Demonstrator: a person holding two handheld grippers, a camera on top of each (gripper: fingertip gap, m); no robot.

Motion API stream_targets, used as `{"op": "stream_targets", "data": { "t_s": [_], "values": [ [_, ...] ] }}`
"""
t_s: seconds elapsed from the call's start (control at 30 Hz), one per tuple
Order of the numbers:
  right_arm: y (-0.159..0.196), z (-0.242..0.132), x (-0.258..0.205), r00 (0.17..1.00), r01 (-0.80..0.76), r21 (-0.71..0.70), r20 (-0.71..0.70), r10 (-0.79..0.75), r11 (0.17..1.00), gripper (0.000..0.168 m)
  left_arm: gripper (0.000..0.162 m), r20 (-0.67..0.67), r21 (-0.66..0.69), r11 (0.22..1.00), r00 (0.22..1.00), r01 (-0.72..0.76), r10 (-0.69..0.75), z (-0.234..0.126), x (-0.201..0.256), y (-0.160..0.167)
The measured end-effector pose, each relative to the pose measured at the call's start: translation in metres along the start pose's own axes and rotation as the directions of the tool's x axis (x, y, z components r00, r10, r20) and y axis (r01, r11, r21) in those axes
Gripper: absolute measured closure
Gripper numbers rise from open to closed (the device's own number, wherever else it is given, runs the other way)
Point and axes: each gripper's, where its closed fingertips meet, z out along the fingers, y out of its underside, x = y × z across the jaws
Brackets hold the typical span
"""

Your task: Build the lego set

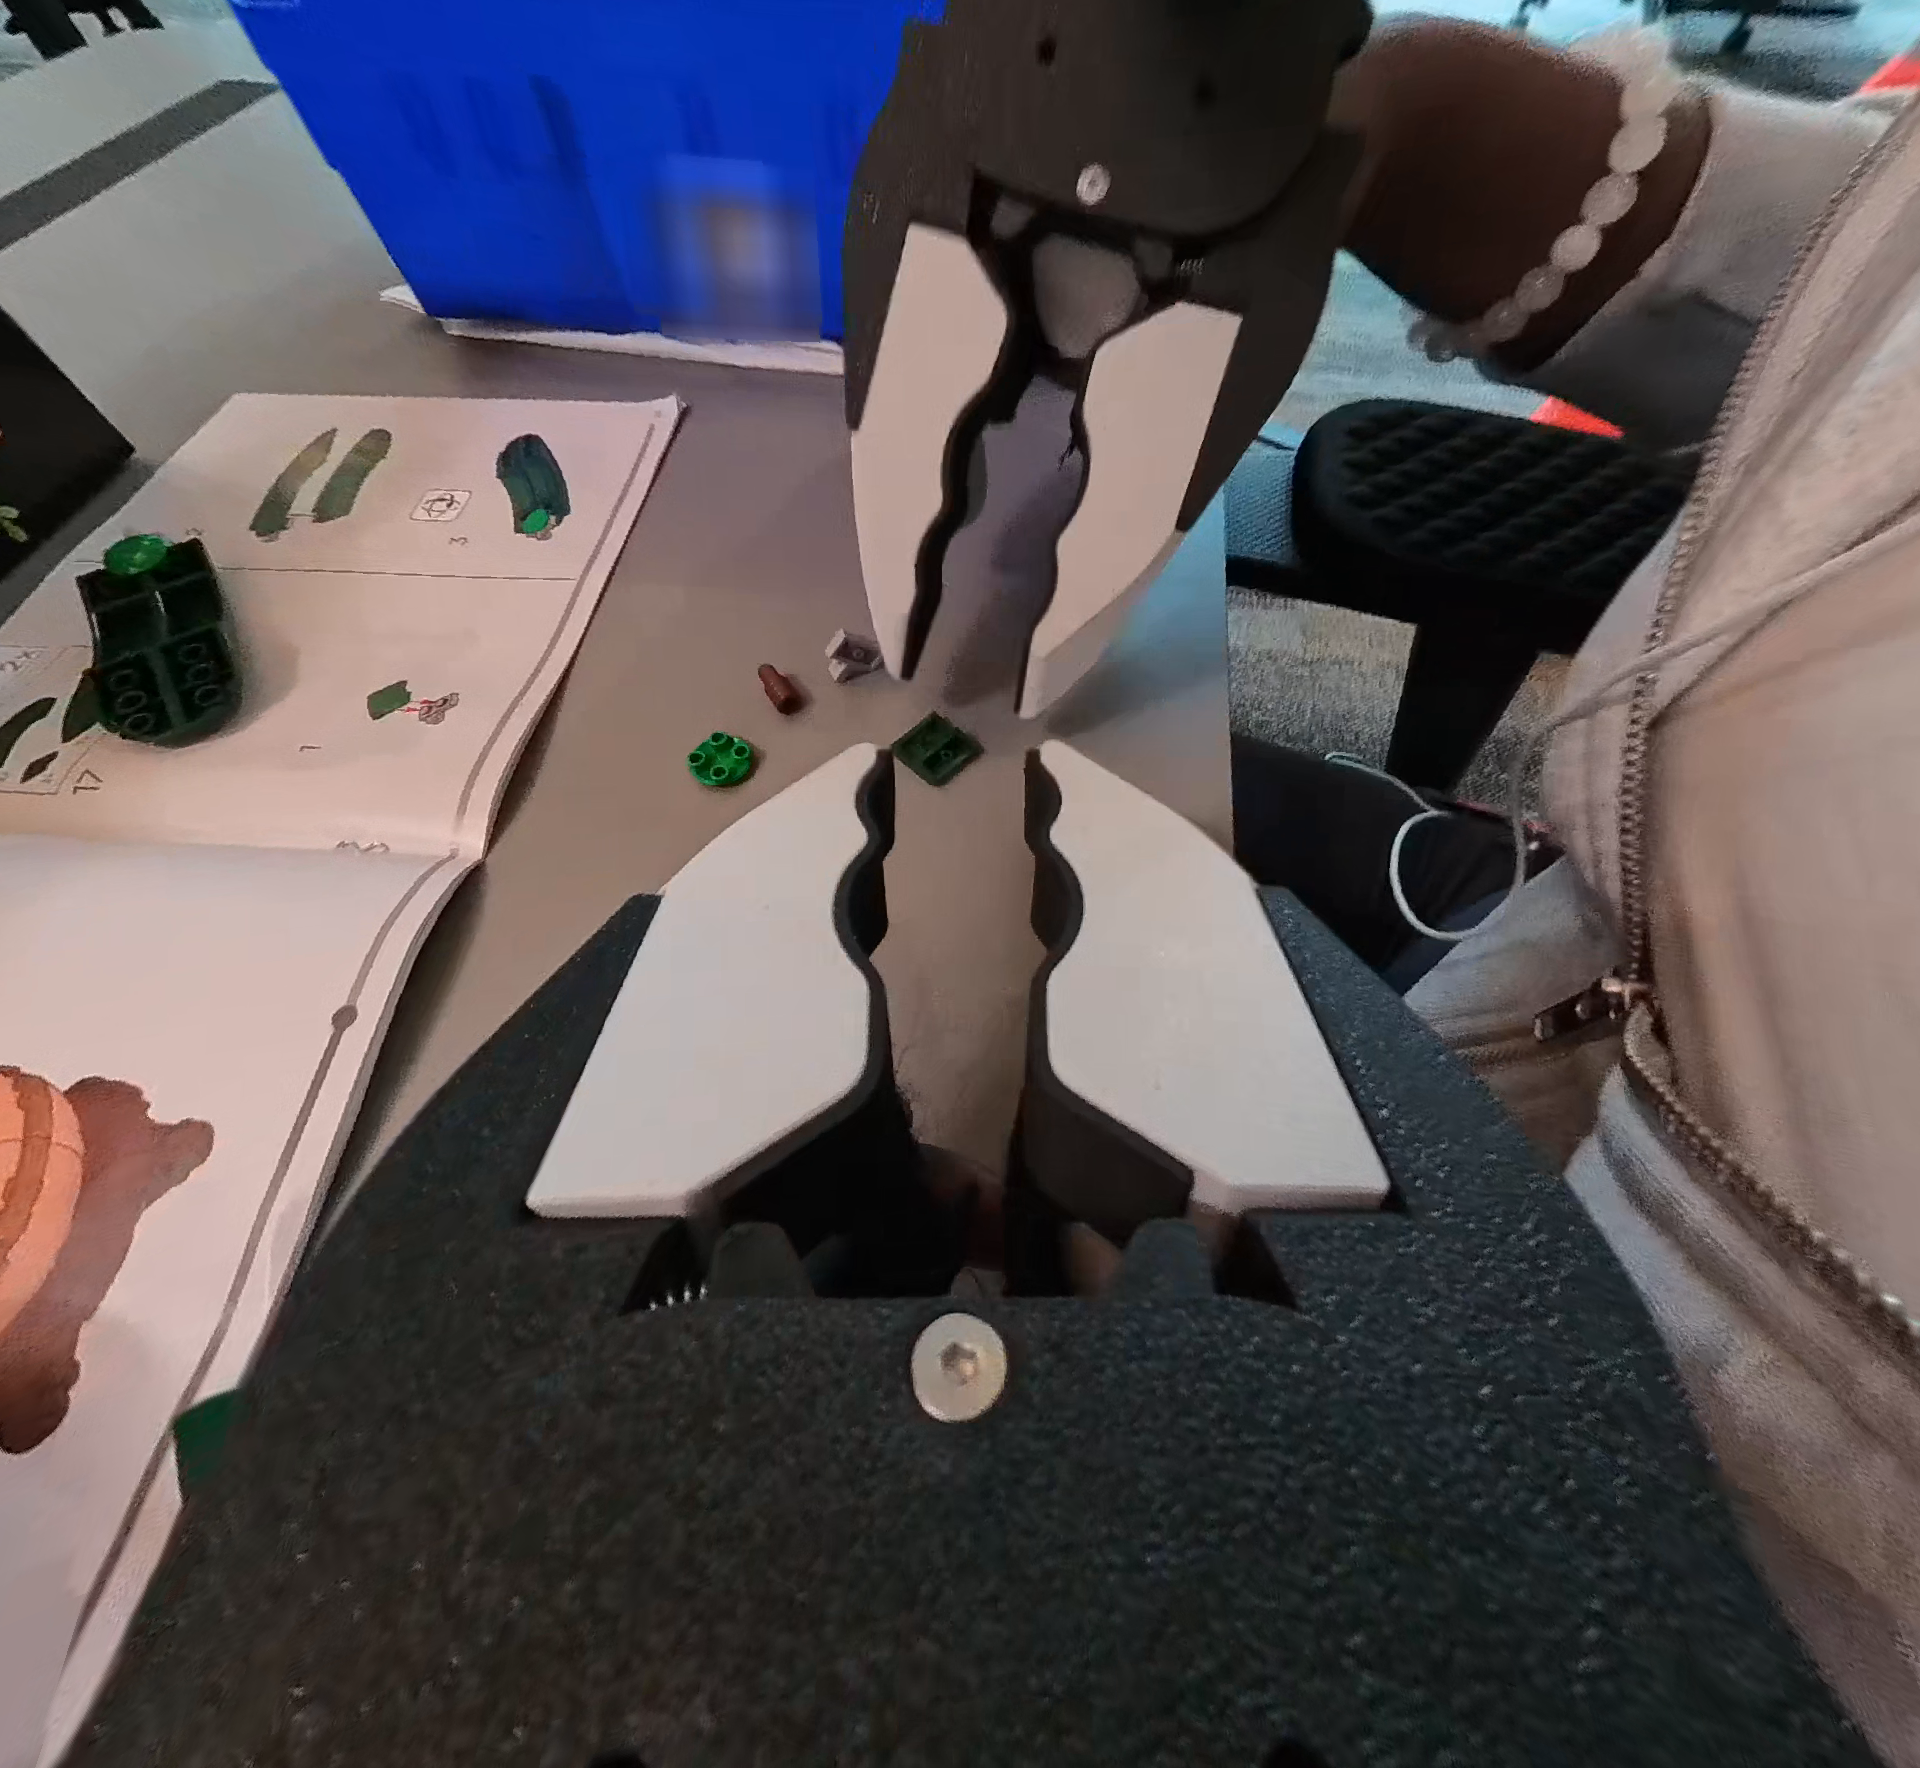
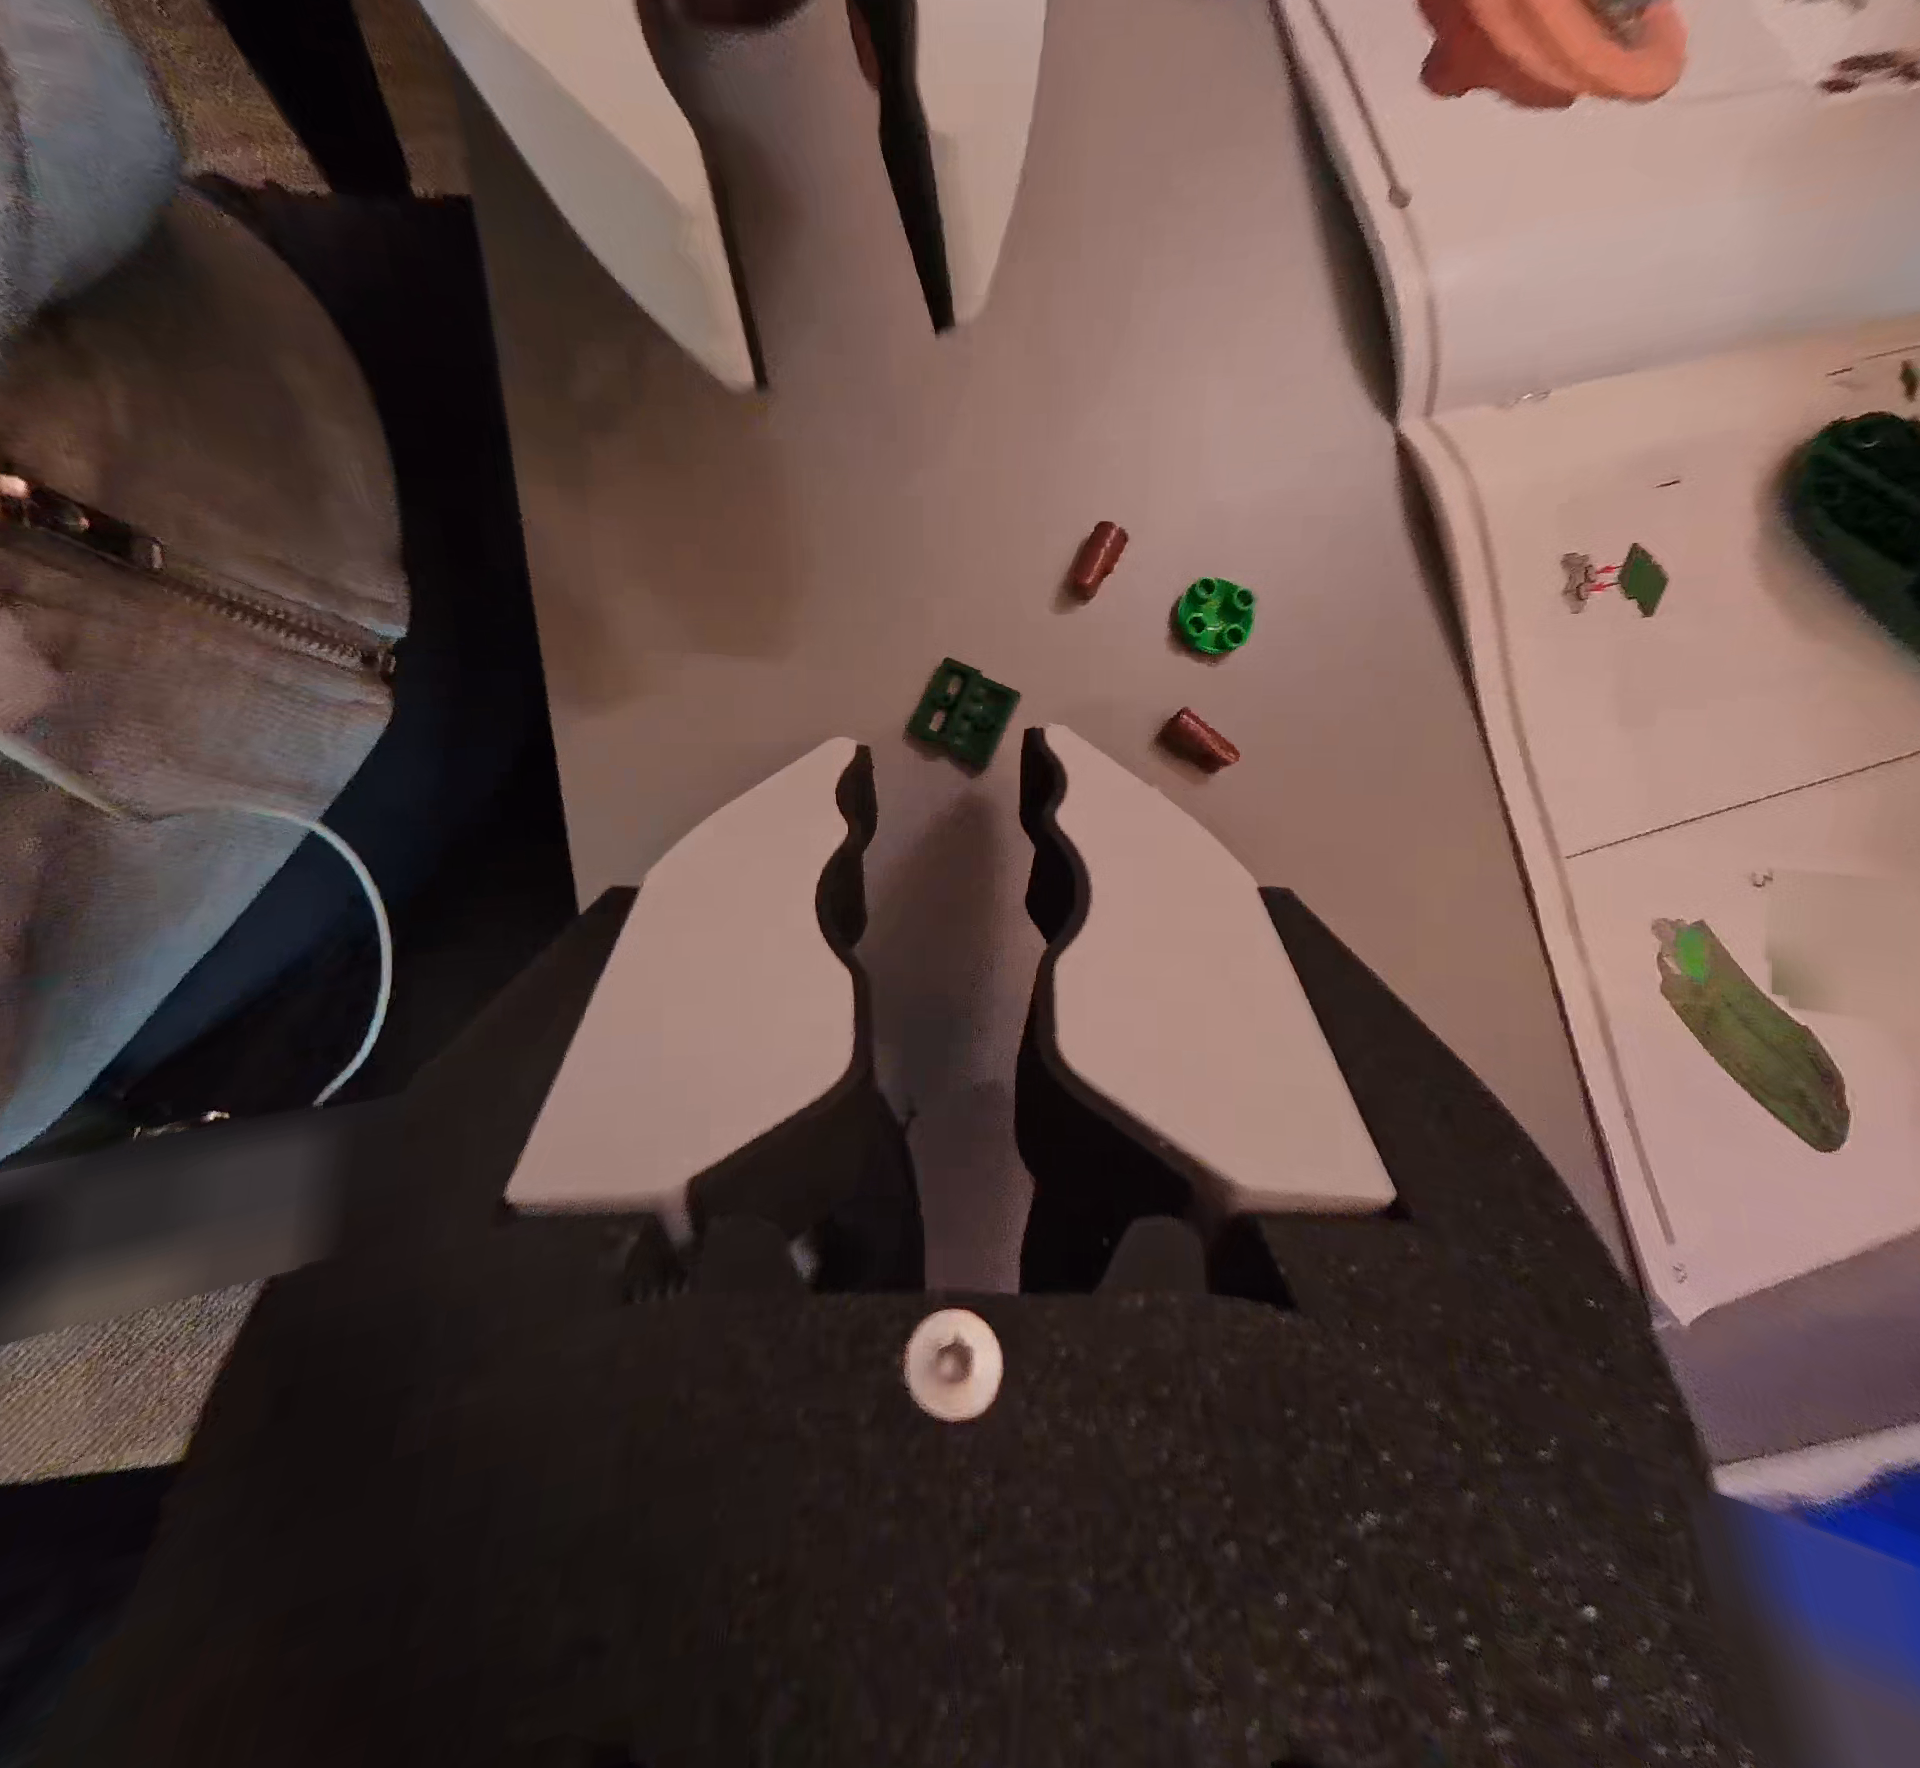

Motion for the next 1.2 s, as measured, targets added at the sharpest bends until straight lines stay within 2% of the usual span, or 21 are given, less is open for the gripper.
{"op": "stream_targets", "data": {
  "t_s": [0.17, 0.3, 0.37, 0.47, 0.6, 0.7, 0.77, 0.9, 0.97, 1.03, 1.1, 1.2],
  "values": [
    [-0.002, 0.001, -0.004, 0.986, 0.154, -0.026, 0.075, -0.152, 0.988, 0.145, 0.139, -0.043, 0.019, 0.999, 0.999, 0.032, -0.031, -0.011, 0.008, 0.000],
    [0.003, -0.002, 0.005, 0.926, 0.376, -0.209, 0.118, -0.359, 0.903, 0.146, 0.139, -0.097, -0.004, 0.999, 0.994, 0.042, -0.042, -0.016, 0.016, 0.006],
    [0.005, 0.000, 0.014, 0.899, 0.437, -0.273, 0.147, -0.411, 0.857, 0.148, 0.139, -0.102, -0.008, 0.999, 0.994, 0.042, -0.042, -0.018, 0.017, 0.009],
    [0.001, 0.009, 0.011, 0.904, 0.421, -0.252, 0.196, -0.380, 0.871, 0.145, 0.139, -0.102, 0.007, 0.999, 0.994, 0.048, -0.047, -0.021, 0.017, 0.009],
    [-0.010, 0.019, 0.002, 0.937, 0.346, -0.197, 0.124, -0.327, 0.917, 0.143, 0.139, -0.096, 0.036, 0.997, 0.994, 0.062, -0.058, -0.027, 0.015, 0.010],
    [-0.011, 0.011, 0.005, 0.926, 0.378, -0.195, 0.089, -0.368, 0.905, 0.144, 0.138, -0.117, 0.074, 0.994, 0.990, 0.082, -0.074, -0.032, 0.015, 0.006],
    [-0.012, 0.001, 0.006, 0.926, 0.372, -0.171, 0.134, -0.353, 0.912, 0.147, 0.138, -0.132, 0.091, 0.991, 0.988, 0.094, -0.081, -0.033, 0.017, 0.004],
    [-0.005, 0.003, 0.001, 0.955, 0.241, -0.220, 0.227, -0.191, 0.945, 0.136, 0.138, -0.100, 0.102, 0.991, 0.992, 0.085, -0.075, -0.033, 0.013, 0.002],
    [-0.002, 0.005, 0.000, 0.968, 0.184, -0.229, 0.212, -0.135, 0.956, 0.136, 0.138, -0.090, 0.097, 0.991, 0.993, 0.087, -0.079, -0.032, 0.011, 0.003],
    [0.004, 0.004, 0.001, 0.964, 0.219, -0.225, 0.201, -0.174, 0.950, 0.146, 0.138, -0.100, 0.103, 0.991, 0.992, 0.085, -0.075, -0.032, 0.013, 0.003],
    [0.012, 0.005, 0.006, 0.963, 0.242, -0.258, 0.183, -0.198, 0.935, 0.149, 0.138, -0.109, 0.104, 0.990, 0.991, 0.090, -0.079, -0.031, 0.014, 0.002],
    [0.013, 0.004, 0.002, 0.967, 0.197, -0.270, 0.210, -0.142, 0.942, 0.154, 0.138, -0.109, 0.100, 0.991, 0.991, 0.086, -0.075, -0.030, 0.015, 0.002]
  ]
}}
